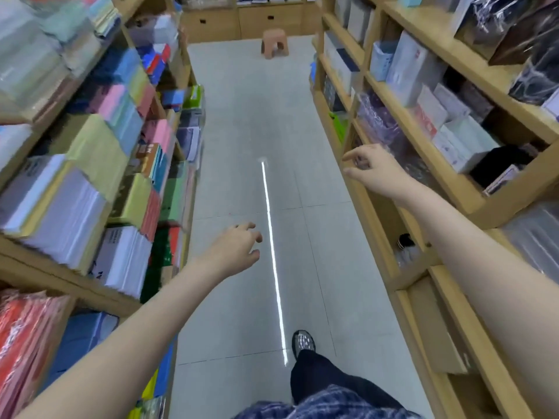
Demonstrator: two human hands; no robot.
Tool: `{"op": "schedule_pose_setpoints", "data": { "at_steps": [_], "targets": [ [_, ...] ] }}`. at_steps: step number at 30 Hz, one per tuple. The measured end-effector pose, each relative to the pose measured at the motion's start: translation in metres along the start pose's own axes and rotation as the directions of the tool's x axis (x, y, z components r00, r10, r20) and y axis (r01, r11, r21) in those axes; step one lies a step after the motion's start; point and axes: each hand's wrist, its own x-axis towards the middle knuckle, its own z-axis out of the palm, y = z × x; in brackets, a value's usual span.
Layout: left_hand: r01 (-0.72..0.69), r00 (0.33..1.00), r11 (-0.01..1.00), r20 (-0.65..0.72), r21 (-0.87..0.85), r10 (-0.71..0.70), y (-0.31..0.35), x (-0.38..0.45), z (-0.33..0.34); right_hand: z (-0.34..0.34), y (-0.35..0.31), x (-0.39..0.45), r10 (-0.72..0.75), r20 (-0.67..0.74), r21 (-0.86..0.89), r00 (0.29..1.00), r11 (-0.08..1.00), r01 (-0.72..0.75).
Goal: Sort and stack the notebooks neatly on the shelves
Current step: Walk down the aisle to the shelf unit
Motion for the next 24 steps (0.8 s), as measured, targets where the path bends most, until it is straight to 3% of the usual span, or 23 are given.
{"op": "schedule_pose_setpoints", "data": {
  "at_steps": [2,4,7,9,11,14,16,21,24],
  "targets": [
    [0.003,1.000,0.999,0.013,-0.043,-0.002,-0.007,0.046,-0.019,0.002,0.003,0.047,0.145,0.046,0.235,0.988,0.960,-0.152],
    [0.003,0.999,0.994,-0.036,-0.110,-0.007,-0.020,0.087,-0.047,0.004,-0.002,0.095,0.221,0.129,0.358,0.967,0.899,-0.253],
    [0.003,0.986,0.977,-0.164,-0.212,-0.039,-0.049,0.141,-0.091,0.009,-0.021,0.175,0.209,0.150,0.435,0.966,0.864,-0.254],
    [0.023,0.972,0.957,-0.216,-0.288,-0.089,-0.077,0.181,-0.116,0.014,-0.035,0.231,0.155,0.130,0.454,0.979,0.869,-0.197],
    [0.068,0.974,0.944,-0.182,-0.322,-0.132,-0.107,0.228,-0.134,0.017,-0.049,0.286,0.116,0.115,0.434,0.987,0.887,-0.155],
    [0.080,0.995,0.983,-0.048,-0.167,-0.090,-0.152,0.308,-0.154,0.020,-0.058,0.378,0.088,0.074,0.408,0.993,0.906,-0.111],
    [0.058,0.998,0.993,-0.030,-0.104,-0.061,-0.180,0.359,-0.177,0.014,-0.065,0.443,0.130,0.012,0.422,0.991,0.898,-0.123],
    [-0.001,0.989,0.997,-0.151,-0.077,-0.010,-0.239,0.488,-0.274,-0.020,-0.073,0.578,0.234,-0.103,0.443,0.967,0.881,-0.166],
    [-0.055,0.973,0.993,-0.227,-0.106,0.030,-0.260,0.571,-0.321,-0.033,-0.065,0.650,0.219,-0.225,0.420,0.950,0.901,-0.108]
  ]
}}
